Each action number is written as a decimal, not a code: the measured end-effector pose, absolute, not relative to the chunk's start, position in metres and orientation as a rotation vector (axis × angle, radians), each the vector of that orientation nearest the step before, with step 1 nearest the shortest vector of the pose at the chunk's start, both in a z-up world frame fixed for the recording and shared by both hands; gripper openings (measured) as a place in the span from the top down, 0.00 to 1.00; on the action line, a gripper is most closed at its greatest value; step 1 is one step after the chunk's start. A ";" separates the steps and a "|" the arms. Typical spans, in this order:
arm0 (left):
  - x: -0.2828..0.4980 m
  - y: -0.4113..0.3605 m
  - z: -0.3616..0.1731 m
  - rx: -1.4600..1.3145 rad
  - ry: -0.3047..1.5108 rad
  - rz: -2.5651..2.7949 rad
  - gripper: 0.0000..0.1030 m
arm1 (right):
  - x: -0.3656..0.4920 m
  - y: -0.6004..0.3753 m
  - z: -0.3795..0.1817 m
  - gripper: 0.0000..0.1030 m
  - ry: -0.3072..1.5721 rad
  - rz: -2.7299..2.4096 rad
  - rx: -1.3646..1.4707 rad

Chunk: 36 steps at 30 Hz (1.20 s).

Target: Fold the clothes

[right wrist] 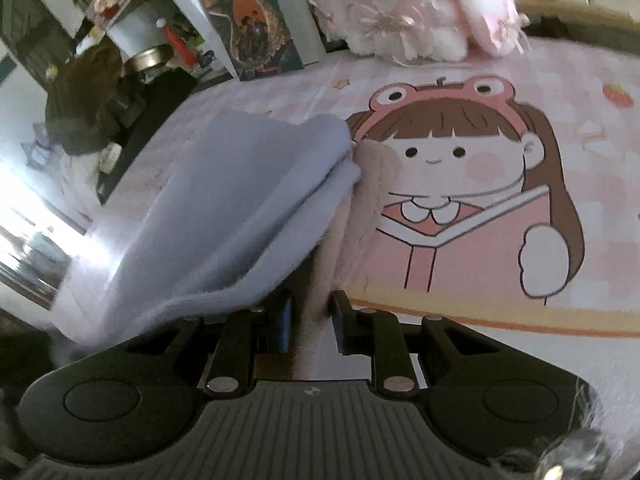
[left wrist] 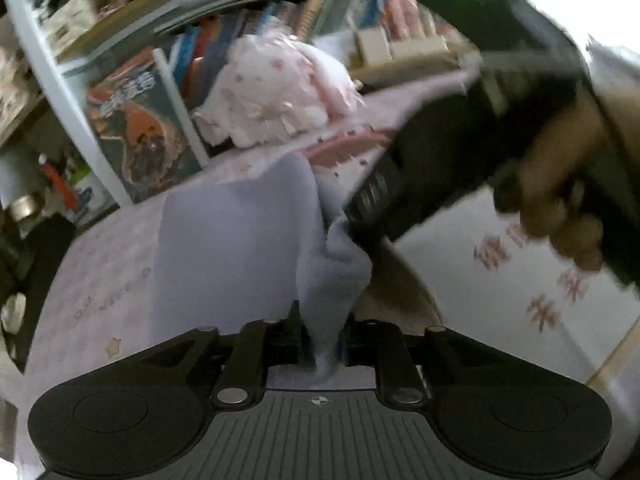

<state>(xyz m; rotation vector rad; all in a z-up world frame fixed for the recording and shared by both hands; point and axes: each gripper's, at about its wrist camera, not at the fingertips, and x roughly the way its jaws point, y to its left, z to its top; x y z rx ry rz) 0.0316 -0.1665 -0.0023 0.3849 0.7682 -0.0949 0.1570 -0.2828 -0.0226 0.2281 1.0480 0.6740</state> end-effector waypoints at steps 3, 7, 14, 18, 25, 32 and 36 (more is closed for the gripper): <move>0.035 -0.169 -0.003 0.389 0.775 -0.109 0.71 | 0.157 -0.291 -0.022 0.76 1.064 0.678 0.268; 0.025 -0.166 0.012 0.316 0.756 -0.162 0.67 | 0.151 -0.304 -0.013 0.72 1.058 0.673 0.285; 0.000 -0.128 0.069 0.047 0.600 -0.242 0.65 | 0.145 -0.331 0.002 0.56 1.024 0.615 0.363; -0.003 -0.099 0.102 -0.104 0.467 -0.246 0.53 | 0.141 -0.334 0.007 0.52 1.009 0.591 0.368; 0.017 -0.059 0.088 -0.180 0.459 -0.131 0.53 | 0.132 -0.329 0.020 0.48 0.976 0.591 0.375; 0.037 -0.038 0.051 -0.152 0.556 -0.080 0.55 | 0.123 -0.328 0.030 0.40 0.957 0.567 0.381; 0.041 -0.032 0.035 -0.155 0.585 -0.086 0.55 | 0.119 -0.322 0.033 0.38 0.956 0.567 0.380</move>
